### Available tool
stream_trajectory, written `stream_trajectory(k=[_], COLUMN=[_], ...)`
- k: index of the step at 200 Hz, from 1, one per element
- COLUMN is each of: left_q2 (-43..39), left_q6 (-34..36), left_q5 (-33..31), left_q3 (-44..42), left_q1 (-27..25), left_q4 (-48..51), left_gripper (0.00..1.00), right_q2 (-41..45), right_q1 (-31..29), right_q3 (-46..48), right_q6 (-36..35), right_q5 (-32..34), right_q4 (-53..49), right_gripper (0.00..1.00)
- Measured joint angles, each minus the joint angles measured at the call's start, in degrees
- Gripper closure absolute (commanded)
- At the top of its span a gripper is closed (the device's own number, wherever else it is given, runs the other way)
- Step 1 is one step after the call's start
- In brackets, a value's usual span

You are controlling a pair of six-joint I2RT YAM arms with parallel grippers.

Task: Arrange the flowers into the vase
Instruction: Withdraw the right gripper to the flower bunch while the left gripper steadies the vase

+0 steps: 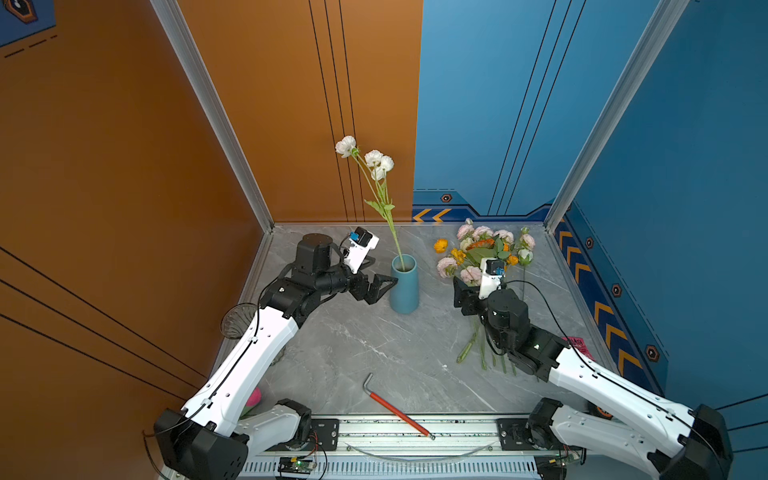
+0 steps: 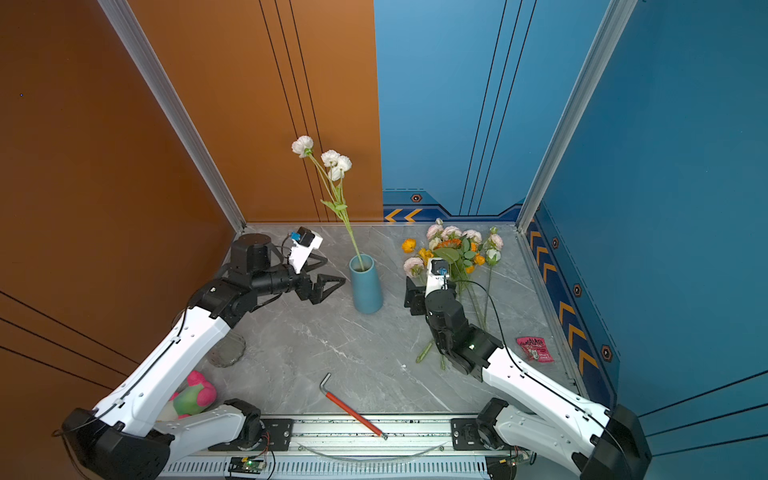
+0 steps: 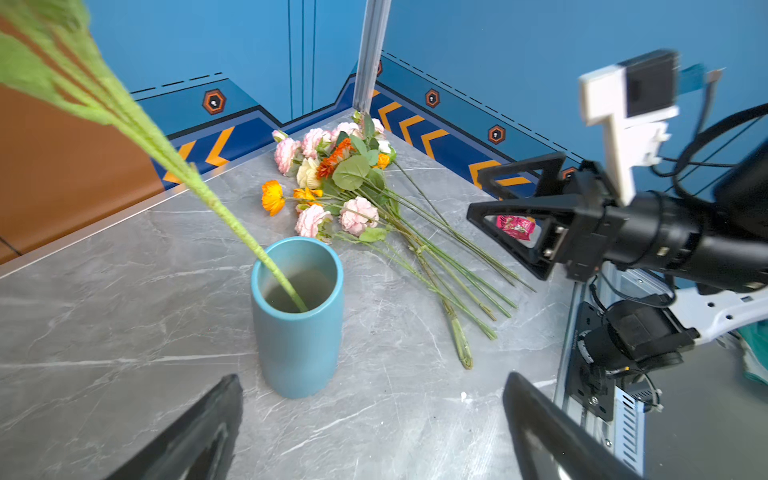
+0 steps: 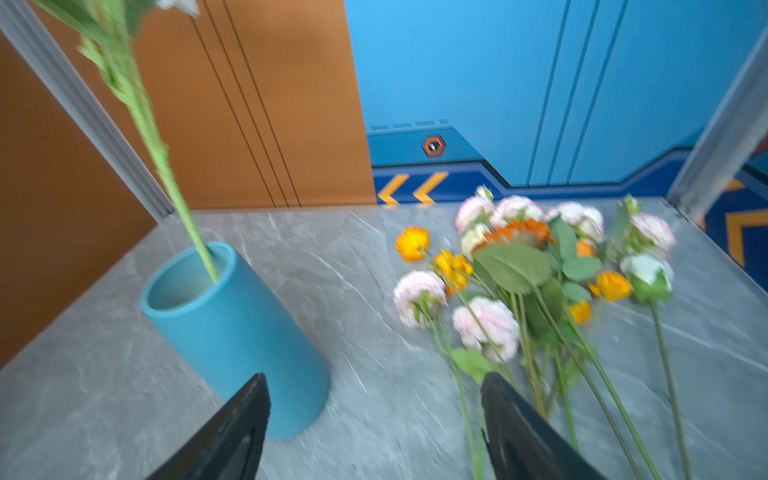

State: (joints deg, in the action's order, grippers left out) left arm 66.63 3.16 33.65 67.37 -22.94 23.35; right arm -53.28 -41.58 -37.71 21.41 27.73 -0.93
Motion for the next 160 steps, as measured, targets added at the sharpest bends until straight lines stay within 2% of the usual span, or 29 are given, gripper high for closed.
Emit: stream_trajectory(k=[30, 58, 98, 130, 160], left_q2=[0.61, 1.4, 4.02, 4.31, 4.33], left_q6=[0.04, 0.79, 2.45, 3.08, 3.3], left_q5=[0.04, -0.96, -3.87, -5.22, -5.62], left_q3=[-0.48, -0.85, -0.85, -0.85, -0.85], left_q1=[-5.31, -10.21, -15.85, -16.13, -16.17], left_q4=[0.0, 0.09, 1.31, 2.19, 2.21], left_gripper=[0.02, 0.02, 0.02, 0.02, 0.02], right_q2=[4.0, 3.67, -5.88, -13.49, -20.02], right_q1=[6.69, 8.44, 8.09, 5.46, 6.23], right_q3=[2.93, 2.62, 0.61, -0.79, -3.96], right_q6=[5.18, 7.91, 10.19, 11.43, 11.89], right_q5=[-4.42, -7.69, -12.17, -12.76, -12.5], right_q4=[-11.58, -18.4, -23.8, -24.52, -24.61], right_gripper=[0.19, 0.24, 0.33, 0.46, 0.58])
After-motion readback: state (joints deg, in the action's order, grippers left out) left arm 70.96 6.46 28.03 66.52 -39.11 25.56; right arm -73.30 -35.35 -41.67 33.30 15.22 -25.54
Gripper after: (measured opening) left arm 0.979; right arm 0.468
